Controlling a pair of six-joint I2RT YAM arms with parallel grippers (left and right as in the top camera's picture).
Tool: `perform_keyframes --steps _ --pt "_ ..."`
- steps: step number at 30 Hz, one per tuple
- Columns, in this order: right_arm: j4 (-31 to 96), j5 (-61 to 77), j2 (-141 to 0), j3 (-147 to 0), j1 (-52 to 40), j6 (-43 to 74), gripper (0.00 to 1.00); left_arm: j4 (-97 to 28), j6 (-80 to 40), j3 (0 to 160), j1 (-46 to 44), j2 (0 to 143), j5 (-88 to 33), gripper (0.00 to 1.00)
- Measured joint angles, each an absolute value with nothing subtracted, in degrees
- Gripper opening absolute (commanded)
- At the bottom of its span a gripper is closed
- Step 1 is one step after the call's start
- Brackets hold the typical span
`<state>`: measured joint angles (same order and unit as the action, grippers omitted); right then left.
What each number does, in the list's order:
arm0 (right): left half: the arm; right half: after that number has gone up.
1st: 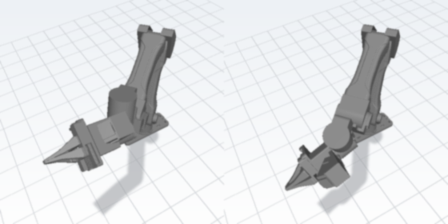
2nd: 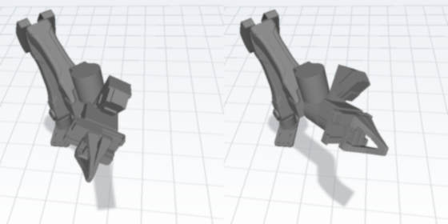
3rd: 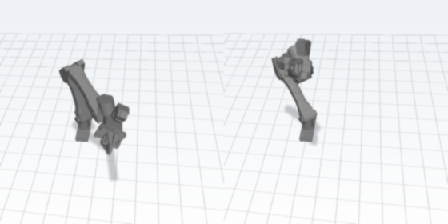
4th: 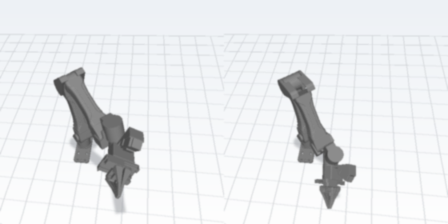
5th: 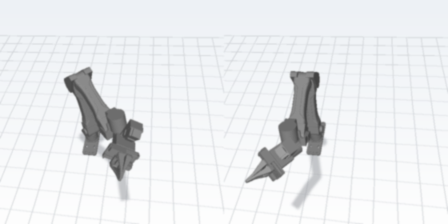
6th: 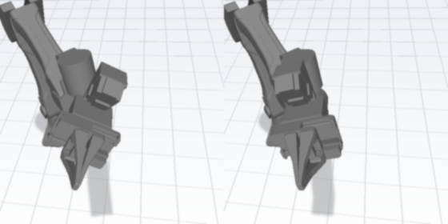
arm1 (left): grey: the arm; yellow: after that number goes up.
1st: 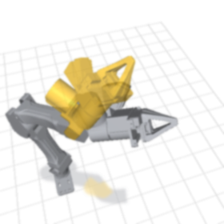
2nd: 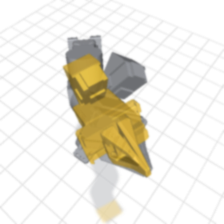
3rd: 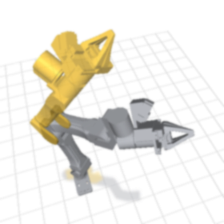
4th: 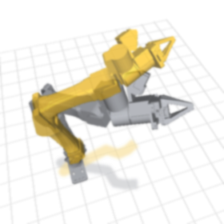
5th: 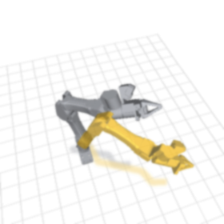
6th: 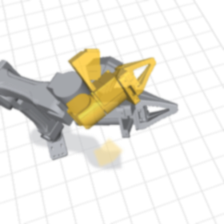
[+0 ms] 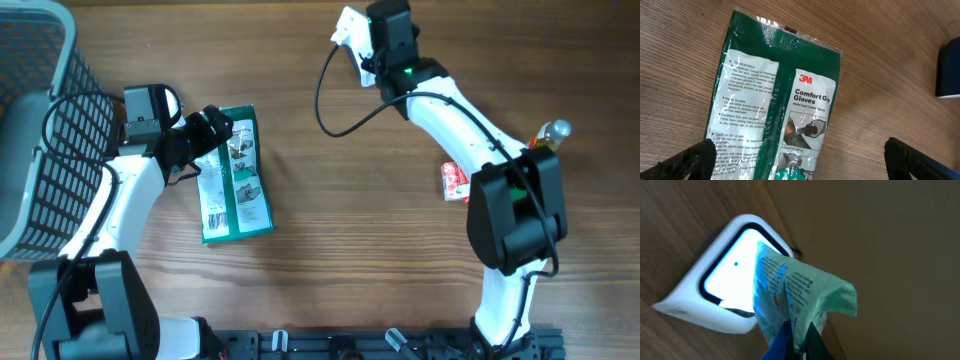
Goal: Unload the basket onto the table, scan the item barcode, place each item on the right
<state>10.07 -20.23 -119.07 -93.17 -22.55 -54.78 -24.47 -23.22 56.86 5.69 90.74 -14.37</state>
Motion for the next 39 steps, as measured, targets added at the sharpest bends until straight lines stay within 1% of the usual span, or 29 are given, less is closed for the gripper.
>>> perform_keyframes --steps 11,18,23,26,29,30,34,37,39 --pt "20.78 -15.11 -119.07 -93.17 -23.59 -52.71 0.04 -24.47 -23.2 56.86 5.69 90.74 -14.37 1.0" --pt "22.5 -12.4 -119.07 -93.17 -23.53 -50.33 0.04 -24.47 -23.22 56.86 5.69 90.74 -14.37 1.0" --pt "22.55 -13.96 -118.04 -93.17 -23.53 -44.03 0.04 -24.47 -23.22 56.86 5.69 90.74 -14.37 1.0" --pt "28.8 -13.89 -112.92 -93.14 -23.49 -40.88 0.04 -24.45 -23.2 56.86 5.69 90.74 -14.37 1.0" --pt "42.5 -10.09 -104.64 -93.54 -23.49 -38.96 0.04 -24.47 -23.2 56.86 5.69 90.74 -14.39 1.0" --pt "49.89 -7.35 -102.02 -93.78 -23.49 -38.28 0.04 -24.45 -23.2 56.86 5.69 90.74 -14.37 1.0" --pt "68.27 3.44 -100.07 -93.36 -23.49 -34.17 0.04 -24.47 -23.22 56.86 5.69 90.74 -14.39 1.0" --pt "74.06 7.94 -100.44 -90.21 -23.49 -30.0 0.04 -24.47 -23.2 56.86 5.69 90.74 -14.39 1.0" --pt "74.61 9.06 -100.44 -87.55 -23.49 -28.42 0.04 -24.47 -23.22 56.86 5.69 90.74 -14.39 1.0"
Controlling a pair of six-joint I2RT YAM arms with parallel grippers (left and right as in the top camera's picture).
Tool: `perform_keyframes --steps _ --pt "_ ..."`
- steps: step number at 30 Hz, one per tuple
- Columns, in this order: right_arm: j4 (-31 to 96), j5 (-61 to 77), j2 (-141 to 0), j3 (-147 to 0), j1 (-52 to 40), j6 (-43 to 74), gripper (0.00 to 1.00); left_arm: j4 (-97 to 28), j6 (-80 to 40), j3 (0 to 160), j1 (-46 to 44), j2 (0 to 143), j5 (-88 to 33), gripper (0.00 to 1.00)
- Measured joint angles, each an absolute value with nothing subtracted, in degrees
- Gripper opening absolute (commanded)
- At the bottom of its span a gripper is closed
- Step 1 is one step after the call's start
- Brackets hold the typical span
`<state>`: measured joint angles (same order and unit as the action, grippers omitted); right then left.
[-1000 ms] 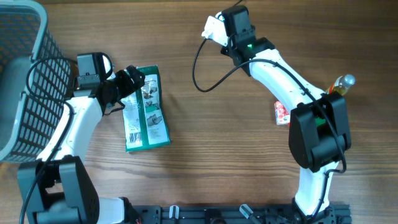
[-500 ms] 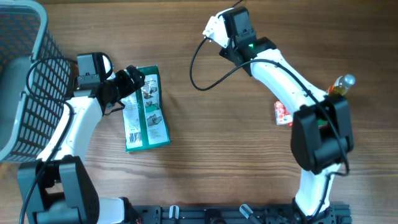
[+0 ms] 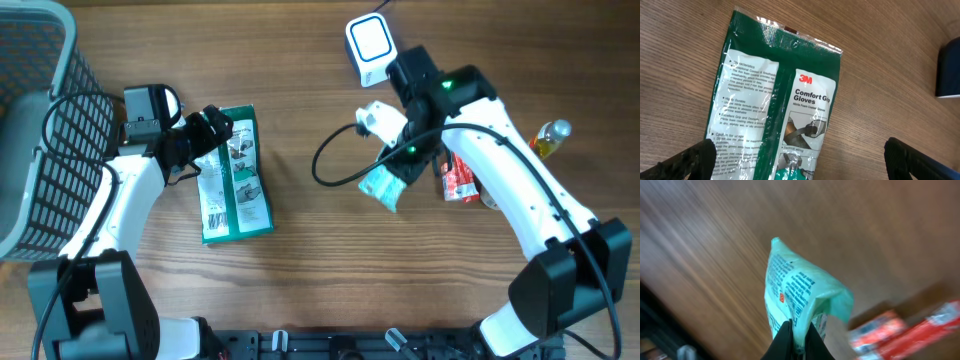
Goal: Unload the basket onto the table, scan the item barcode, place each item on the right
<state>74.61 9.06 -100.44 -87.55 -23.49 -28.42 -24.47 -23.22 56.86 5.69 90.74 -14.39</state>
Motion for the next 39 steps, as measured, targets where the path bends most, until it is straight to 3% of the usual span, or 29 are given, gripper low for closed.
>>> perform_keyframes --steps 4,5,6,7,10,12,13,16,18,20,24,32,39 --pt "71.94 9.06 -100.51 -80.18 -23.49 -26.85 0.04 -24.45 -23.22 56.86 5.69 90.74 -14.37 1.0" --pt "70.3 8.54 -100.51 -78.0 -23.49 -26.74 0.1 -24.47 -23.2 56.86 5.69 90.74 -14.37 1.0" --pt "69.12 7.92 -100.62 -76.47 -23.49 -26.57 0.44 -24.47 -23.2 56.86 5.69 90.74 -14.37 1.0" --pt "67.51 6.7 -100.73 -74.56 -23.49 -26.5 0.67 -24.49 -23.2 56.86 5.69 90.74 -14.37 1.0" --pt "61.65 1.08 -100.86 -72.16 -23.49 -25.3 0.79 -24.43 -23.2 56.86 5.69 90.74 -14.37 1.0" --pt "57.36 -2.92 -100.92 -71.77 -23.49 -23.53 0.77 -24.47 -23.22 56.86 5.69 90.74 -14.37 1.0" --pt "52.69 -4.25 -100.92 -71.66 -23.49 -21.61 0.7 -24.47 -23.2 56.86 5.69 90.74 -14.37 1.0" --pt "44.34 -3.95 -100.92 -71.61 -23.49 -7.9 0.62 -24.45 -23.2 56.86 5.69 90.74 -14.37 1.0" --pt "44.58 0.58 -100.92 -71.61 -23.49 -0.08 0.37 -24.49 -23.2 56.86 5.69 90.74 -14.39 1.0" --pt "45.87 6.35 -100.92 -71.61 -23.55 8.01 0.22 -24.47 -23.2 56.86 5.69 90.74 -14.37 1.0" --pt "46.22 11.16 -100.92 -70.61 -23.94 17.82 0.2 -24.47 -23.2 56.86 5.69 90.74 -14.37 1.0" --pt "44.95 11.79 -100.95 -60.2 -24.23 22.96 0.27 -24.47 -23.2 56.86 5.69 90.74 -14.37 1.0" --pt "52.03 -3.62 -101.03 -59.27 -24.23 23.35 0.27 -24.47 -23.2 56.86 5.69 90.74 -14.39 1.0"
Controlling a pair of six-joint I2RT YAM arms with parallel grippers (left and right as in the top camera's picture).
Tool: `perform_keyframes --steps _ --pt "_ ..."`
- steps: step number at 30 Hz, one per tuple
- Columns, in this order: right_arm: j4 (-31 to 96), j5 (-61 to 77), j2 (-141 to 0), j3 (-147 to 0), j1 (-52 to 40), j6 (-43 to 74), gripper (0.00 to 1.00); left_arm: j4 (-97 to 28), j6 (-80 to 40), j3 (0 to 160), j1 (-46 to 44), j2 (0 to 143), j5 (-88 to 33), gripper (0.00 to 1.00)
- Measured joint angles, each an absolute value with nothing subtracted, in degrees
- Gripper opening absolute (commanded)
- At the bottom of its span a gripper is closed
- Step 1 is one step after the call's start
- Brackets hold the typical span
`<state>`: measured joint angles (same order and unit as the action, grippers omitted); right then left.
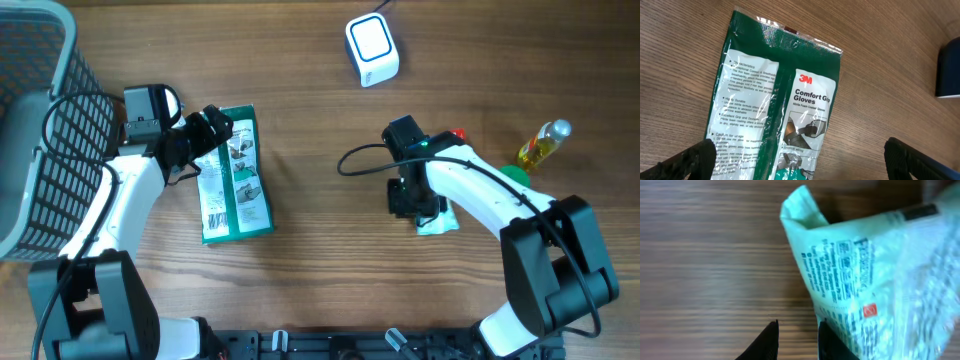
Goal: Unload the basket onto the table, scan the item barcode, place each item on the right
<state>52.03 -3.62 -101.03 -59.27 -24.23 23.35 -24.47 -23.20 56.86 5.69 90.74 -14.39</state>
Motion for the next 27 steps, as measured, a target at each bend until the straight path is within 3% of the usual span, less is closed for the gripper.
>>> perform_keyframes --steps 3,9,13,19,24,27 --pt "52.05 -9.13 -101.03 -59.27 -24.18 23.59 0.28 -24.47 -23.22 56.86 5.69 90.74 -14.37 1.0" --pt "51.64 -14.83 -101.03 -59.27 -21.76 27.64 0.42 -24.47 -23.2 56.86 5.69 90.74 -14.37 1.0" --pt "47.66 -4.49 -101.03 -59.29 -21.61 25.19 0.44 -24.47 -23.2 56.86 5.69 90.74 -14.37 1.0" --pt "31.38 18.44 -101.03 -59.42 -22.98 23.94 0.47 -24.47 -23.22 56.86 5.69 90.74 -14.37 1.0" --pt "21.61 17.37 -101.03 -58.46 -27.77 27.18 0.69 -24.47 -23.2 56.86 5.69 90.74 -14.39 1.0" --pt "18.57 14.7 -101.03 -55.77 -28.4 27.7 0.7 -24.45 -23.2 56.86 5.69 90.74 -14.39 1.0"
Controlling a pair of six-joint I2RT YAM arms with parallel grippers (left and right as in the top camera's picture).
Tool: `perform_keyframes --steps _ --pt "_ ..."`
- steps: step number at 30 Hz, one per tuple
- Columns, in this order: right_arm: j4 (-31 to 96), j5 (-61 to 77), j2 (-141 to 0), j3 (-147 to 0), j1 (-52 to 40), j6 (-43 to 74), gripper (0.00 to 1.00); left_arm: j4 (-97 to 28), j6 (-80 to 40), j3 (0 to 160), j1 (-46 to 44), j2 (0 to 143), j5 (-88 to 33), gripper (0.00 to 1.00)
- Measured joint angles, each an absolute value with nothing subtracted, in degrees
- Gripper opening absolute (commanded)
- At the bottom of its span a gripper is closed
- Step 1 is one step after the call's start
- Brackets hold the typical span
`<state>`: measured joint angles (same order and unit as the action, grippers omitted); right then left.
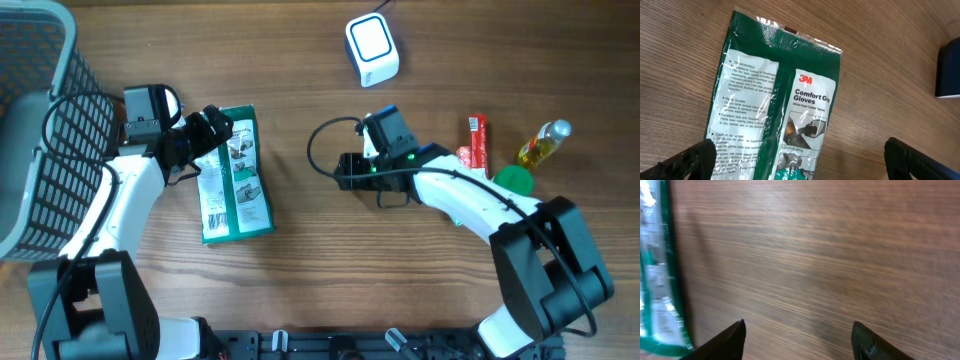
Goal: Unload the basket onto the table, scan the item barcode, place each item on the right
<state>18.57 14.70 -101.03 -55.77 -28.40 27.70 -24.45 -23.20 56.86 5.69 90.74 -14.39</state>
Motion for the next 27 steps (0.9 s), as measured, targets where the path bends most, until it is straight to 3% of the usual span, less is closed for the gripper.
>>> perform_keyframes --steps 16,17,18,19,20,22,27 --pt "16.93 12.32 -101.06 -53.91 -28.53 28.27 0.71 -24.12 -21.12 56.86 5.69 90.74 -6.55 1.0" --pt "16.86 12.32 -101.06 -53.91 -28.53 28.29 0.71 -24.91 -21.12 56.86 5.69 90.74 -6.74 0.91" --pt "16.84 12.32 -101.06 -53.91 -28.53 28.29 0.72 -25.69 -21.12 56.86 5.69 90.74 -6.87 0.6" --pt "16.84 12.32 -101.06 -53.91 -28.53 28.29 0.72 -26.13 -20.88 56.86 5.69 90.74 -6.92 0.47" --pt "16.84 12.32 -101.06 -53.91 -28.53 28.29 0.72 -26.5 -21.28 56.86 5.69 90.83 -6.92 0.15" --pt "16.84 12.32 -101.06 -53.93 -28.53 28.29 0.72 -26.59 -21.41 56.86 5.69 91.48 -6.66 0.08" --pt "16.84 12.29 -101.06 -53.91 -28.53 28.27 0.73 -26.35 -21.1 56.84 5.69 95.48 -3.05 0.1"
